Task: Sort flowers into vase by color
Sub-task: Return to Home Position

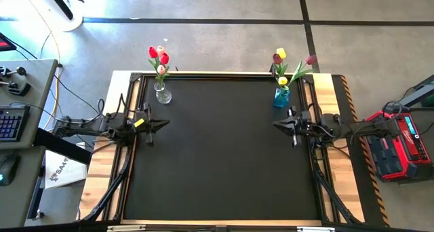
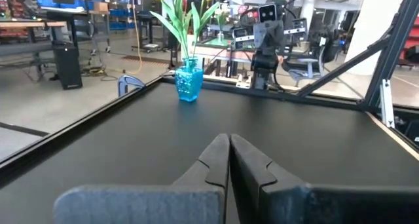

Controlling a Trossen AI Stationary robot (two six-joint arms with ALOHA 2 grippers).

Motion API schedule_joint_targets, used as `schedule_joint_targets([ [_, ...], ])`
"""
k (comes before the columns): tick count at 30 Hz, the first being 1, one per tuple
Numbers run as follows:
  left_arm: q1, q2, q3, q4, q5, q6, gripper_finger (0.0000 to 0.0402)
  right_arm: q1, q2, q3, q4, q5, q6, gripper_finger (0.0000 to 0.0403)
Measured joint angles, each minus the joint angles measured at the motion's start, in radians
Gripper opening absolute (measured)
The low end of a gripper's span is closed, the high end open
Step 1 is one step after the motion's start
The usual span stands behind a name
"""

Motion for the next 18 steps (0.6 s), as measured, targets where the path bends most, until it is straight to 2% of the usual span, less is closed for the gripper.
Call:
schedule_joint_targets([
  [5, 0.000, 0.000, -0.001, 0.000, 0.002, -0.005, 0.0000, 0.000, 0.000, 0.000, -0.017, 0.010, 0.013, 0.0000],
  [12, 0.000, 0.004, -0.001, 0.000, -0.004, -0.001, 0.0000, 0.000, 0.000, 0.000, -0.044, 0.009, 0.114, 0.0000],
  [18, 0.001, 0.004, -0.001, 0.000, -0.004, 0.002, 0.0000, 0.000, 0.000, 0.000, -0.060, 0.009, 0.116, 0.0000],
])
